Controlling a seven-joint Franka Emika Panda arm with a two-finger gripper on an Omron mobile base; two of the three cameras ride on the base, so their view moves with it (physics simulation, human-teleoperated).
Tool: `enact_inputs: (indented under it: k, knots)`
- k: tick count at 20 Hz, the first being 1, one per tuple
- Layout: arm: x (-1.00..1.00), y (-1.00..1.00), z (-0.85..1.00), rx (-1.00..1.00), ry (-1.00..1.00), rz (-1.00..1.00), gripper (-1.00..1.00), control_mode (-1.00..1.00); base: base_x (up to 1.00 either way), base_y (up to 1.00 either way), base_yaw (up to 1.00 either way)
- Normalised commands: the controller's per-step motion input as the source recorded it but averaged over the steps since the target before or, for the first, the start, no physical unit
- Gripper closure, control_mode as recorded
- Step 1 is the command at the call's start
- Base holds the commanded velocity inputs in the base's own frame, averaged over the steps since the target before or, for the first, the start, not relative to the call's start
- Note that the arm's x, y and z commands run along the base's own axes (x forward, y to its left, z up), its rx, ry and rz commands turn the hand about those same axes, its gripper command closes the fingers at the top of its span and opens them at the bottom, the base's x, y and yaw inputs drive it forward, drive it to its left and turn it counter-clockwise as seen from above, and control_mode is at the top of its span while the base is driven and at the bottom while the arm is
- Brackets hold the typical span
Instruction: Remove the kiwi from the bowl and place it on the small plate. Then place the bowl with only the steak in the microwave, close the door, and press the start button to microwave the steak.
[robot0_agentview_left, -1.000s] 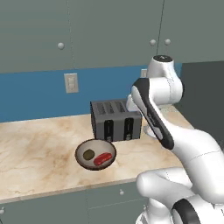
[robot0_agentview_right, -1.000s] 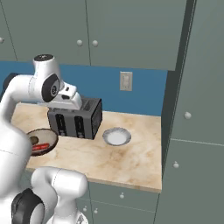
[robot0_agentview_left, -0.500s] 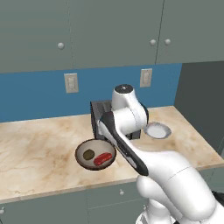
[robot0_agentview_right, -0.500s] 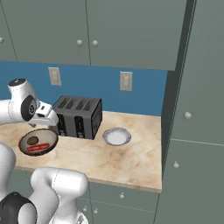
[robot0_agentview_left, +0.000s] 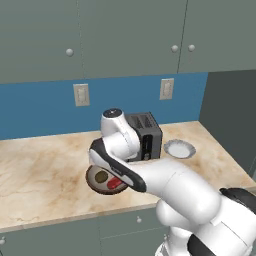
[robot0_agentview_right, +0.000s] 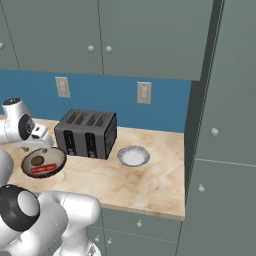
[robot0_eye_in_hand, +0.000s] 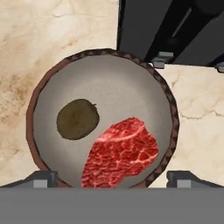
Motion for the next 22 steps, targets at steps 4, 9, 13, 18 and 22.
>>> enact_inputs:
  k: [4,9,13,18,22]
  knots:
    - [0.0,0.17,-0.37,0.0,0.0,0.08,-1.0,-1.0,0.0,0.0,0.0]
    - [0.0,0.0,-0.35,0.0,0.0,0.05,-1.0,-1.0,0.0,0.0,0.0]
    - [0.12,0.03,-0.28,0.0,0.0,0.09,-1.0,-1.0,0.0,0.0,0.0]
    - [0.15,0.07,-0.19,0.0,0.0,0.07,-1.0,-1.0,0.0,0.0,0.0]
    - [0.16,0.2,-0.19,0.0,0.0,0.06,-1.0,-1.0,0.0,0.0,0.0]
